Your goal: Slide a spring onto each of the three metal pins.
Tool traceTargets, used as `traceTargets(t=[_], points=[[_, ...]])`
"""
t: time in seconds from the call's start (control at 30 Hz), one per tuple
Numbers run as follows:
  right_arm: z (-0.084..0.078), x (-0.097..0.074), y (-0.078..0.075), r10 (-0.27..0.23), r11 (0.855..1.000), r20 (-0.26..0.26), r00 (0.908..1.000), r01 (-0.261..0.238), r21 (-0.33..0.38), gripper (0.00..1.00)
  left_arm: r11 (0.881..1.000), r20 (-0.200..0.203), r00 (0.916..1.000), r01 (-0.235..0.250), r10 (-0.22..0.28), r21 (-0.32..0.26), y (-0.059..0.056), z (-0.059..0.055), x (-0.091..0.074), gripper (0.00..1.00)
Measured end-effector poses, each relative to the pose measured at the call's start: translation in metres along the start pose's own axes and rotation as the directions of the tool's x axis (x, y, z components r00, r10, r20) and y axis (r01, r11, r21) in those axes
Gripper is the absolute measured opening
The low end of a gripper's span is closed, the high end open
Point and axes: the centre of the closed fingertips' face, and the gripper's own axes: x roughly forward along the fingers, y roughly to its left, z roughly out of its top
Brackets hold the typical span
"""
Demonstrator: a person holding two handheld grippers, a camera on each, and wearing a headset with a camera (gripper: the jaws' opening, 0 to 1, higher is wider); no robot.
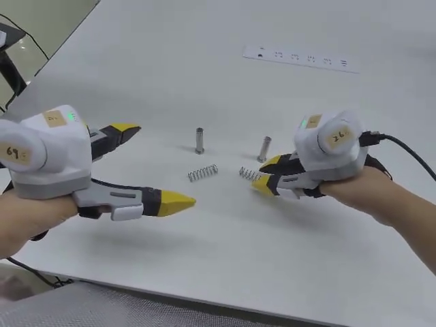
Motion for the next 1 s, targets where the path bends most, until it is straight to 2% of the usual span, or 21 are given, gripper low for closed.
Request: traceTargets(t=[0.4,0.47,0.67,1.0], points=[[-0.011,0.004,-0.001,-0.006,1.000,-0.017,0.9998,0.006,0.019,0.12,1.000,-0.007,1.0000,0.000,0.000,-0.001,0.002,-0.003,-0.001,0.98],[-0.011,0.004,-0.001,-0.008,1.000,-0.015,0.9999,0.009,0.015,0.09,1.000,-0.008,1.0000,0.001,-0.001,-0.002,0.002,-0.003,-0.001,0.98],[-0.010,0.004,-0.001,-0.009,0.999,0.000,1.0000,0.009,0.037,0.09,1.000,-0.011,0.9999,0.005,-0.005,-0.001,0.001,-0.004,0.000,0.98],[-0.007,-0.007,0.004,-0.006,1.000,0.001,1.0000,0.006,0.026,0.09,1.000,-0.009,0.9999,0.011,-0.011,0.000,-0.002,-0.004,0.001,0.98]])
